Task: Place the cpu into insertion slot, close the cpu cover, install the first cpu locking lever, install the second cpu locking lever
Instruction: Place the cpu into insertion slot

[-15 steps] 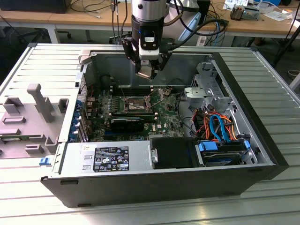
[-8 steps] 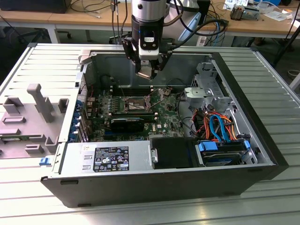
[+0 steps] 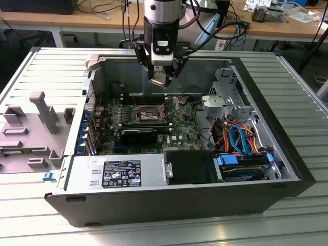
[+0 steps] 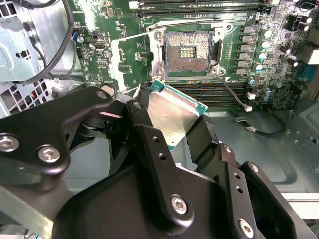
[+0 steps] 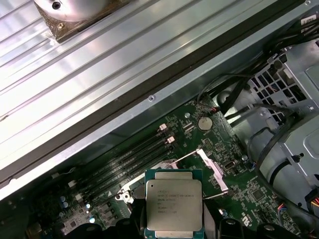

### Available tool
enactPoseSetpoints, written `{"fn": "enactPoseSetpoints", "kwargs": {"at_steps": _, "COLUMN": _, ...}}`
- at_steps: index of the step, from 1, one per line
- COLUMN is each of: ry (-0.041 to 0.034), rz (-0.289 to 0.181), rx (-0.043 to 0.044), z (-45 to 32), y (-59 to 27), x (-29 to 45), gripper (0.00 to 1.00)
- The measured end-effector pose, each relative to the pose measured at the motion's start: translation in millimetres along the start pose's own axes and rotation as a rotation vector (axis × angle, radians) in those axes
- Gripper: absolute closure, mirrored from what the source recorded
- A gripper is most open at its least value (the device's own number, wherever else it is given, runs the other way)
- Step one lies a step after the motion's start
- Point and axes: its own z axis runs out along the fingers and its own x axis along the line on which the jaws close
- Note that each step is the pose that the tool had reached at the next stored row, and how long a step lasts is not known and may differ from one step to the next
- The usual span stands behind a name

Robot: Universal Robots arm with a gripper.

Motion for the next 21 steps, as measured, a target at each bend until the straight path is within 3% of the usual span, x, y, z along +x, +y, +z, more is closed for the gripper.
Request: {"fn": "enactPoseSetpoints", "kwargs": {"at_steps": 21, "ry": -0.0023, "rz": 0.026, "rx": -0.0004, "z": 0.8, "y": -0.1, "x": 0.0, "gripper": 0.45}}
